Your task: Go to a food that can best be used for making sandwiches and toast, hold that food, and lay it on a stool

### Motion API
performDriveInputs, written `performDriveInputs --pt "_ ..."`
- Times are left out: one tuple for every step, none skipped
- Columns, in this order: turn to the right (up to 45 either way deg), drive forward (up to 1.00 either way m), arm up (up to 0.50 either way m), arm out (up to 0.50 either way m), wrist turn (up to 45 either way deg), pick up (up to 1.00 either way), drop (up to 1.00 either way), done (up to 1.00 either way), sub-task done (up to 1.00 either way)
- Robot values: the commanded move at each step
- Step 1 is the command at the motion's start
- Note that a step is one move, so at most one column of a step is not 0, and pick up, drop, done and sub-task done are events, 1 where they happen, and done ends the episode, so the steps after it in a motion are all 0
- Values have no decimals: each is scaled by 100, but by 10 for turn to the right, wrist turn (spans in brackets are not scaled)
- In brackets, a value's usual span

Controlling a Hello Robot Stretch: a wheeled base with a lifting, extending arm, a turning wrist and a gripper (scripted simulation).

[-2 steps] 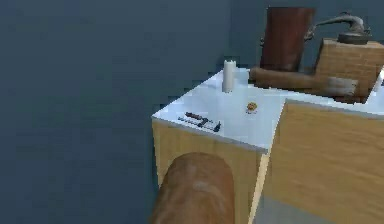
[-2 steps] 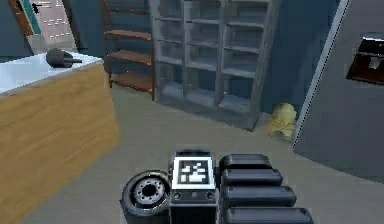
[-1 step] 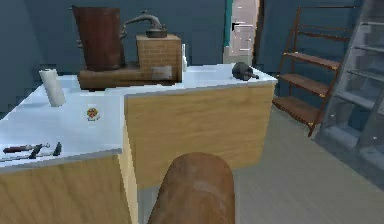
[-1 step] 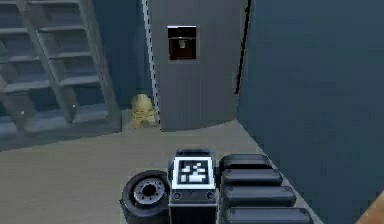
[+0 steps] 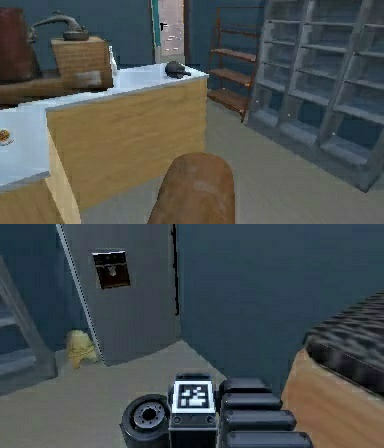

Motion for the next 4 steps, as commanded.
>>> performDriveInputs --pt "-450 0 0 0 0 0 0 0 0" --pt "-450 0 0 0 0 0 0 0 0" --pt "-450 0 0 0 0 0 0 0 0" --pt "-270 0 0 0 0 0 0 0 0"
